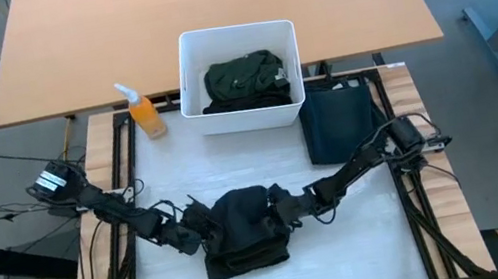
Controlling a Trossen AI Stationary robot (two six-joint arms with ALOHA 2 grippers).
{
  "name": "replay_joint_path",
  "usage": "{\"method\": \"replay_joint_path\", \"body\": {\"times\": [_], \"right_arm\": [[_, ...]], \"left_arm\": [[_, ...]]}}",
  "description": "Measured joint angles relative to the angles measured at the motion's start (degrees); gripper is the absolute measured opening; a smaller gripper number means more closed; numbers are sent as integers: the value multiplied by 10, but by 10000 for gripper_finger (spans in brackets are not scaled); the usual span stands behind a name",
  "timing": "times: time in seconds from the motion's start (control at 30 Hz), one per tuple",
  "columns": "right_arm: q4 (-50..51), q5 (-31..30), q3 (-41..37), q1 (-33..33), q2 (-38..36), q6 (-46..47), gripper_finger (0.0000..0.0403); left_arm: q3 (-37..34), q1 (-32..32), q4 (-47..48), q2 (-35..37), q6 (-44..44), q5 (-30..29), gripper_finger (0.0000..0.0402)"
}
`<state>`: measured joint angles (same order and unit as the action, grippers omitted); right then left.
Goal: Fold laundry
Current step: Stack the black shorts on top of the blue long pants
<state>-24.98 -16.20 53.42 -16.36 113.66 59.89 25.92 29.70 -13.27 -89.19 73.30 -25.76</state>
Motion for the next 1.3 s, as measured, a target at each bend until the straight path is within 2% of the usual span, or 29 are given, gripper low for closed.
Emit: {"method": "replay_joint_path", "body": {"times": [0.07,0.1,0.23,0.3,0.37,0.53,0.67,0.8,0.93,1.03,1.13,1.3], "right_arm": [[54,4,-3,0,-28,-34,41],[80,2,-3,0,-44,-53,30],[200,-15,-3,7,-126,-95,34],[272,-25,-3,8,-168,-112,35],[336,-34,-3,8,-208,-124,32],[508,-59,-3,6,-307,-129,32],[660,-104,-2,5,-389,-115,32],[760,-153,-2,8,-470,-114,32],[841,-184,-1,26,-542,-111,32],[895,-197,-1,49,-583,-102,32],[928,-202,-1,71,-615,-102,32],[979,-205,-1,100,-645,-104,32]], "left_arm": [[-1,-3,-12,3,-15,-4,198],[-1,-5,-24,2,-20,-11,171],[-2,-25,-128,-4,-84,-62,56],[3,-47,-204,-10,-138,-75,20],[24,-73,-249,-19,-193,-57,17],[142,-140,-257,-73,-320,18,17],[261,-179,-213,-129,-410,57,17],[348,-201,-156,-158,-467,73,17],[392,-213,-132,-162,-512,43,17],[437,-249,-138,-164,-532,26,16],[510,-294,-139,-198,-524,95,16],[688,-324,-55,-318,-516,170,16]]}}
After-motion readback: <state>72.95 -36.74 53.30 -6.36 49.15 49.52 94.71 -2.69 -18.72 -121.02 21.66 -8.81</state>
